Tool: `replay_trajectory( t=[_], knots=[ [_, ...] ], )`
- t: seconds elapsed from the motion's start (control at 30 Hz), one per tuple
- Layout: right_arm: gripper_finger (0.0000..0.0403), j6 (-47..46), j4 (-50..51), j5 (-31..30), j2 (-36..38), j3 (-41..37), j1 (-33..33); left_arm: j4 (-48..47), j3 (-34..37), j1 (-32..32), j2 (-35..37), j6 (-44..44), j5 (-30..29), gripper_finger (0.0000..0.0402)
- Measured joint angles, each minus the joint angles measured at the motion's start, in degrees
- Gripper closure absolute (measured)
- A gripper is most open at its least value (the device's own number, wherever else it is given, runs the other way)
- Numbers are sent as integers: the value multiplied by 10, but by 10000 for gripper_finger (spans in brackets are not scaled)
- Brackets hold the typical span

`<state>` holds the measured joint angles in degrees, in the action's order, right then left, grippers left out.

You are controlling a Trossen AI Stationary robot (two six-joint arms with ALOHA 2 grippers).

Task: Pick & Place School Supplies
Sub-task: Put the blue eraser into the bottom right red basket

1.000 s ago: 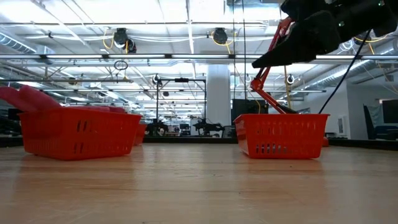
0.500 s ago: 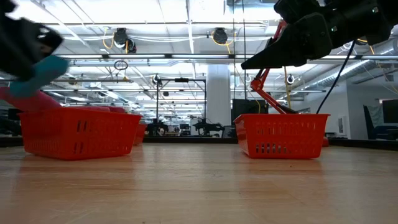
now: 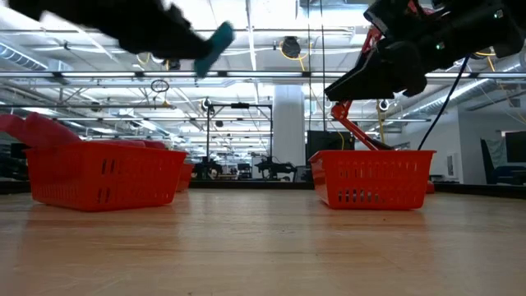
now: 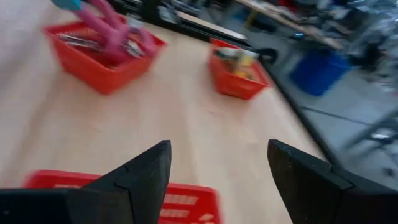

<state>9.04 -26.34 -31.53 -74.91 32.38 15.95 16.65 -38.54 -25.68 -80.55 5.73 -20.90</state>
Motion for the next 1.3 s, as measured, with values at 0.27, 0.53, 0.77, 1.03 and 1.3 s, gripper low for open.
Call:
replay_trajectory(
  t=[0.27,0.53,0.77,1.03,1.3],
  knots=[
    [147,48,-1,-147,6,0,-6,167,-1,143,-30,73,215,346],
    [147,114,-13,-208,74,0,-10,213,-104,200,-177,81,325,346],
    [147,136,0,-209,116,0,-9,204,-225,224,-298,97,390,346],
    [147,132,15,-209,117,0,-9,130,-312,255,-385,79,422,346],
    [147,129,14,-209,117,0,-9,134,-319,263,-395,46,440,231]
  ],
)
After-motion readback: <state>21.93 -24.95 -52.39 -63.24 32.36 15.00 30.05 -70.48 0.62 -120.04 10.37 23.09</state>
